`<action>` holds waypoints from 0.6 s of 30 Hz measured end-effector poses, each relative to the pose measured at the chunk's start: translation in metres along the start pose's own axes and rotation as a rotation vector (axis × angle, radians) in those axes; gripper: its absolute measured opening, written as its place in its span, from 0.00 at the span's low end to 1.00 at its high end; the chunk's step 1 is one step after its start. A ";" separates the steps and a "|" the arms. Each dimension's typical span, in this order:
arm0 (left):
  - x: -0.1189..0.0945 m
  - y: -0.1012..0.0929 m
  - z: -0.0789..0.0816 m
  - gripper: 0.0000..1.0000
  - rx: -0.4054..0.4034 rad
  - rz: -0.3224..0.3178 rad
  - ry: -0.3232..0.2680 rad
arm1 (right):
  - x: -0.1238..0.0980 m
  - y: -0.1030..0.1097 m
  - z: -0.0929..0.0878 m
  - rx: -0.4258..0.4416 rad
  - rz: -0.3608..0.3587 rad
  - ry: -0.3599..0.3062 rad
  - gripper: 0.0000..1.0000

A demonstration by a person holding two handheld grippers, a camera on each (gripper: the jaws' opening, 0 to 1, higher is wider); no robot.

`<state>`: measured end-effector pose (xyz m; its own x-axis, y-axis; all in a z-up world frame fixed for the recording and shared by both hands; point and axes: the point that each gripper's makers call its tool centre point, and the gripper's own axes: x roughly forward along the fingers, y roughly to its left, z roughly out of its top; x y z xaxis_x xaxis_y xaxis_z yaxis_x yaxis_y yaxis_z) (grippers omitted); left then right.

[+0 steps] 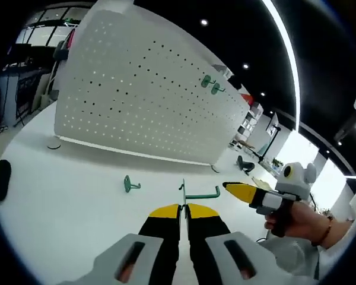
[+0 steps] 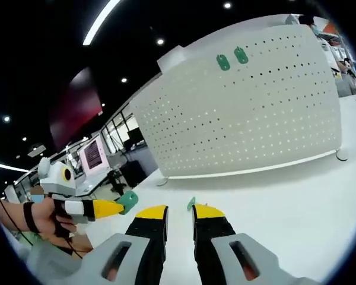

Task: Insert the hook assembly into the mounting plate slot until the hook locks in place.

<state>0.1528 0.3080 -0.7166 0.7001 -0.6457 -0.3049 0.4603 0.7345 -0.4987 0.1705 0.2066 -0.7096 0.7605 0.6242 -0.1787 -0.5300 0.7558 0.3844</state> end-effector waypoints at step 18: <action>-0.005 -0.036 0.011 0.04 -0.120 -0.145 -0.056 | 0.006 0.050 0.001 0.070 0.217 -0.039 0.14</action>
<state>0.1386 0.2868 -0.6884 0.6618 -0.7280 -0.1789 0.4928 0.6023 -0.6280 0.1490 0.2480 -0.6905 0.6459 0.7617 -0.0506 -0.6565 0.5881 0.4723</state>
